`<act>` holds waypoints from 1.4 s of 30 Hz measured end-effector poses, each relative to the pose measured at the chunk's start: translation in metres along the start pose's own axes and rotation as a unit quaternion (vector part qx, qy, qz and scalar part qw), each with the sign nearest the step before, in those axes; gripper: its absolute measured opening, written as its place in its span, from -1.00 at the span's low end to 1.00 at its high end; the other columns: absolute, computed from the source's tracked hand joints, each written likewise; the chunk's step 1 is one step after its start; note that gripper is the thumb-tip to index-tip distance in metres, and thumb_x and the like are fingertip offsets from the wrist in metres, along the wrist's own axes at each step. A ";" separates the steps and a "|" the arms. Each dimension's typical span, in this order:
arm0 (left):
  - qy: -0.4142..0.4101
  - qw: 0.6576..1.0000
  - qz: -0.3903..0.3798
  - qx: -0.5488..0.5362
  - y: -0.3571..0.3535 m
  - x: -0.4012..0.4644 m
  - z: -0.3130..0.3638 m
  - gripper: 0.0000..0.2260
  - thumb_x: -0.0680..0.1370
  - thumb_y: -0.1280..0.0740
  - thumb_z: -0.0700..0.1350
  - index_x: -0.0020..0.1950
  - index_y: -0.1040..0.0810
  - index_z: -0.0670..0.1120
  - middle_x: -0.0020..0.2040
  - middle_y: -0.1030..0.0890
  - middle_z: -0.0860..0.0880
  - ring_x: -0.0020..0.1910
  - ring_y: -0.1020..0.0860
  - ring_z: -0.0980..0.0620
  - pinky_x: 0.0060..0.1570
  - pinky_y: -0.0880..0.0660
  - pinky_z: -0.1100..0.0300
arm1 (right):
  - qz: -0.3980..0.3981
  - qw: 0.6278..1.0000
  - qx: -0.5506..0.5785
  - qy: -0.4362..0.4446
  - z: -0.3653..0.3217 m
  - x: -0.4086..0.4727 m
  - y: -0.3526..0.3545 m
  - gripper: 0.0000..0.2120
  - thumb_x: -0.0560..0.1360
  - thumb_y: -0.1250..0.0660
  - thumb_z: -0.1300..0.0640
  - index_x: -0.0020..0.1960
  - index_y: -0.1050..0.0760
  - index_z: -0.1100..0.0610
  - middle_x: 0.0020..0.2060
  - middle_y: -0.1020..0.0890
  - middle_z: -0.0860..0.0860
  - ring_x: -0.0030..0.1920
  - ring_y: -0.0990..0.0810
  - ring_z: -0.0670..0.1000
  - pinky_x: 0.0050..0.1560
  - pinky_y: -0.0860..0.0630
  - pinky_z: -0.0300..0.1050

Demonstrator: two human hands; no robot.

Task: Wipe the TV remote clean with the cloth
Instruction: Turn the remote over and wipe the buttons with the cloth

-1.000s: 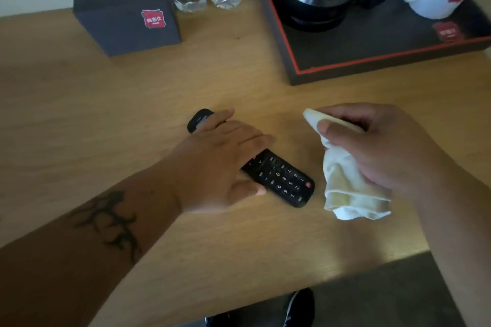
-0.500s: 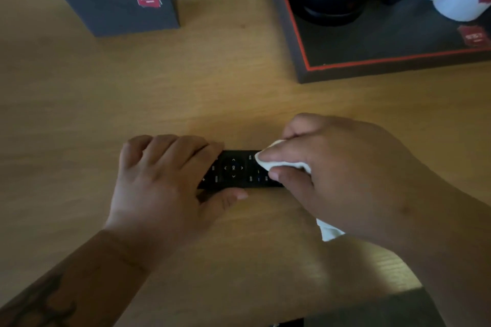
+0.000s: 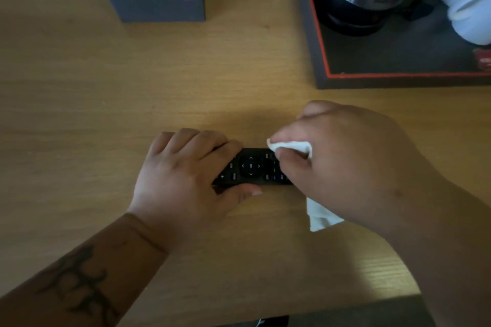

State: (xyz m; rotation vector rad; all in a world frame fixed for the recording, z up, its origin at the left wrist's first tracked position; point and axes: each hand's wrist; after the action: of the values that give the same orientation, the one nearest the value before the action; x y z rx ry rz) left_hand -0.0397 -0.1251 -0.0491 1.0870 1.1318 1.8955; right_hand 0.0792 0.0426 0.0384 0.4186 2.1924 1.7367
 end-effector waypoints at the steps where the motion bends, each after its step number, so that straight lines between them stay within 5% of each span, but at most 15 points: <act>1: 0.000 1.000 0.001 -0.001 0.000 0.000 0.000 -0.43 0.46 -0.33 0.39 0.16 -0.66 -0.05 0.03 -0.65 0.01 0.00 -0.60 -0.08 0.02 -0.46 -0.06 | -0.001 1.000 -0.002 0.003 -0.004 0.002 -0.003 -0.80 0.40 -0.28 -0.03 -0.10 -0.67 -0.17 -0.23 -0.59 -0.11 -0.32 -0.54 -0.01 -0.36 -0.43 -0.15; 6: -0.004 1.000 0.003 -0.009 -0.002 -0.001 -0.001 -0.43 0.45 -0.34 0.39 0.16 -0.66 -0.05 0.04 -0.66 0.02 0.01 -0.61 -0.07 0.04 -0.46 -0.04 | -0.033 0.999 0.024 -0.028 -0.011 -0.015 -0.011 -0.79 0.38 -0.28 -0.10 -0.09 -0.67 -0.19 -0.30 -0.56 -0.15 -0.41 -0.45 -0.14 -0.44 -0.24 -0.32; 12: -0.005 1.000 0.002 -0.013 -0.001 0.000 -0.002 -0.43 0.45 -0.34 0.39 0.16 -0.66 -0.05 0.03 -0.66 0.02 0.00 -0.60 -0.05 0.04 -0.45 -0.01 | 0.001 0.997 0.059 -0.053 -0.001 -0.004 -0.003 -0.81 0.45 -0.29 -0.11 -0.04 -0.66 -0.20 -0.18 -0.58 -0.15 -0.22 -0.54 -0.09 -0.24 -0.48 -0.11; 20: -0.003 1.000 -0.006 -0.016 -0.001 0.000 -0.002 -0.42 0.43 -0.35 0.40 0.17 -0.66 -0.04 0.04 -0.66 0.03 0.02 -0.60 -0.04 0.06 -0.46 -0.03 | -0.078 0.995 0.035 -0.052 0.001 -0.017 0.003 -0.80 0.45 -0.25 -0.14 -0.03 -0.64 -0.26 -0.22 -0.56 -0.19 -0.29 -0.50 -0.18 -0.36 -0.36 -0.22; 24: 0.000 1.000 -0.004 -0.015 -0.001 0.000 -0.002 -0.41 0.43 -0.35 0.41 0.17 -0.66 -0.05 0.03 -0.66 0.03 0.00 -0.60 -0.05 0.04 -0.45 -0.02 | -0.032 0.998 0.036 -0.046 0.000 -0.003 -0.002 -0.80 0.46 -0.28 -0.11 0.00 -0.64 -0.23 -0.20 -0.54 -0.17 -0.27 -0.47 -0.15 -0.36 -0.25 -0.30; 32: -0.005 1.000 0.000 -0.020 0.000 -0.001 -0.001 -0.42 0.43 -0.35 0.40 0.16 -0.66 -0.04 0.02 -0.66 0.03 0.00 -0.60 -0.05 0.04 -0.45 -0.02 | -0.107 0.993 -0.037 0.033 -0.002 0.003 0.015 -0.78 0.48 -0.25 -0.06 0.02 -0.63 -0.25 -0.08 -0.55 -0.16 -0.13 -0.53 -0.07 -0.19 -0.43 -0.11; 36: -0.005 1.000 -0.003 -0.022 0.001 0.000 -0.001 -0.42 0.43 -0.34 0.41 0.16 -0.67 -0.04 0.02 -0.66 0.03 0.00 -0.60 -0.05 0.05 -0.46 -0.03 | -0.141 0.985 -0.054 0.079 -0.001 0.014 0.012 -0.78 0.52 -0.23 -0.06 0.06 -0.60 -0.28 -0.03 -0.52 -0.20 -0.09 -0.50 -0.10 -0.26 -0.31 -0.14; 42: -0.002 1.000 -0.002 -0.027 0.000 0.000 -0.002 -0.42 0.44 -0.33 0.40 0.17 -0.66 -0.04 0.03 -0.66 0.05 0.02 -0.60 -0.03 0.09 -0.45 -0.03 | -0.103 0.992 -0.058 0.036 0.034 0.016 0.020 -0.80 0.44 -0.26 -0.06 -0.06 -0.63 -0.28 -0.13 -0.53 -0.16 -0.15 -0.55 -0.04 -0.17 -0.51 -0.04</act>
State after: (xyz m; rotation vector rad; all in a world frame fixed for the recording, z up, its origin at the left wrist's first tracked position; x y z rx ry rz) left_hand -0.0412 -0.1257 -0.0491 1.0575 1.0736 1.9097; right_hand 0.0794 0.0832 0.0494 0.0996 2.0855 1.7780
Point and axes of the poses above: each hand's wrist, its own x-axis towards the middle knuckle, its own y-axis out of the back of the hand, z = x × y
